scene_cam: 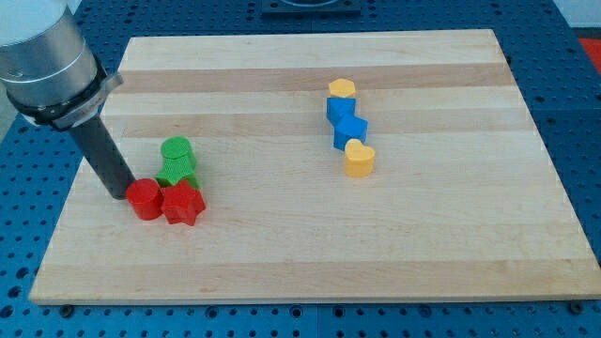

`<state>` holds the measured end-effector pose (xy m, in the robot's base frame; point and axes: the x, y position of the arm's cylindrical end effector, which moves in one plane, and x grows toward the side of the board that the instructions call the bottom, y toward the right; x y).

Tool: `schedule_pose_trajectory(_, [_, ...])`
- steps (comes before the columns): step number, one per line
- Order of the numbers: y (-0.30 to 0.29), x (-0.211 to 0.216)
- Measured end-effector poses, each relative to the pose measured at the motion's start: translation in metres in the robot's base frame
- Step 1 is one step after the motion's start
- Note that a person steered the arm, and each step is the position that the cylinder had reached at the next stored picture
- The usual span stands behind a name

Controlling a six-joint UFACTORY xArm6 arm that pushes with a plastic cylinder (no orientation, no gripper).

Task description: Separate the green star from red star

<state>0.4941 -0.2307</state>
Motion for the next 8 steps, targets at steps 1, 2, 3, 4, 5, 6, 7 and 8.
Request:
schedule_pose_trajectory(1, [0.001, 0.000])
schedule_pose_trajectory(2, [0.015, -0.007])
schedule_pose_trajectory(3, [0.035, -0.019])
schedule_pose_trajectory(4, [0.055, -0.029])
schedule_pose_trajectory(5, [0.062, -0.029])
schedule_pose_trajectory(6, [0.062, -0.028])
schedule_pose_trajectory(7, [0.062, -0.026])
schedule_pose_trajectory(8, [0.062, -0.025])
